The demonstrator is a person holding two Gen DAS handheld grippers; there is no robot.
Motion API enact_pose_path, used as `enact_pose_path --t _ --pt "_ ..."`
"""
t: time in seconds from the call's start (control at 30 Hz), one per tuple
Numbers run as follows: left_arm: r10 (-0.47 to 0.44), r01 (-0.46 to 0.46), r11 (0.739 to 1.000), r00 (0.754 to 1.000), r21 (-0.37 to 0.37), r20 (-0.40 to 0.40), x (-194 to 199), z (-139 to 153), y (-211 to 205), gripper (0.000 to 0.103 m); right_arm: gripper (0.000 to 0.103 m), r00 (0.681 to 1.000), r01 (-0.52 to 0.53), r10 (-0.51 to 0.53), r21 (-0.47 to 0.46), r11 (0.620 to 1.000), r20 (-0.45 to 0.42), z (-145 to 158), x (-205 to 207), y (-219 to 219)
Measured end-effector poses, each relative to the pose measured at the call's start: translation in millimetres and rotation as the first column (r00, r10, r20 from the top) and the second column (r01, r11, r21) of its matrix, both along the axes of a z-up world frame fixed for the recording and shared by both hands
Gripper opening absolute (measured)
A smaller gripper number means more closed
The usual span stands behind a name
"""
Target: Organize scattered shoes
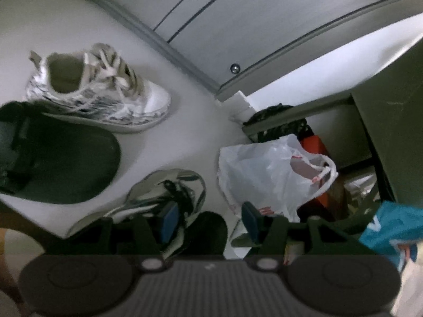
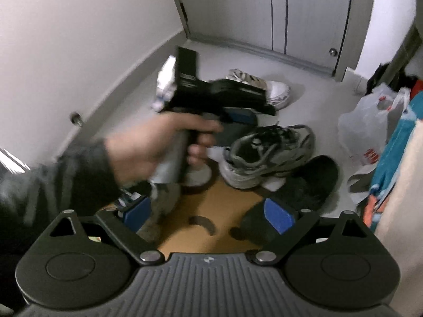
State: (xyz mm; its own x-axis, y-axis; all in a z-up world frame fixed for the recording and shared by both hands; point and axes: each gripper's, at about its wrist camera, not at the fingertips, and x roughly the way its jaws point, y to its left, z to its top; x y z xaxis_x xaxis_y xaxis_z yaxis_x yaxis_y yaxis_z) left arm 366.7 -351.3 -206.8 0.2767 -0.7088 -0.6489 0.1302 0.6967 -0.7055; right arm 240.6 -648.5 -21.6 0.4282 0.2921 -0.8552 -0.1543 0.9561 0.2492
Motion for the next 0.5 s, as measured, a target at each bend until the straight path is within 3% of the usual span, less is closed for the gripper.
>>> enact_pose_path --t 0.17,0.33,0.5 --pt "0.005 -0.005 1.000 1.000 0.024 -0.015 3.5 -15.5 -8.2 0.056 0.096 1.000 0.005 -0.005 0.016 1.000 -0.003 1.1 0.6 -3.0" --pt "-0.025 0.024 0.999 0.999 0.033 0.038 3.0 -25.8 -11.2 0.058 0.096 1.000 0.011 -0.011 0.032 0.999 -0.006 2.1 1.3 -6.0" --pt "-0.020 0.020 1.000 1.000 -0.001 -0.001 -1.1 -37.0 -5.3 0.058 0.096 1.000 0.016 -0.016 0.048 0.999 -0.009 3.2 1.9 -9.0"
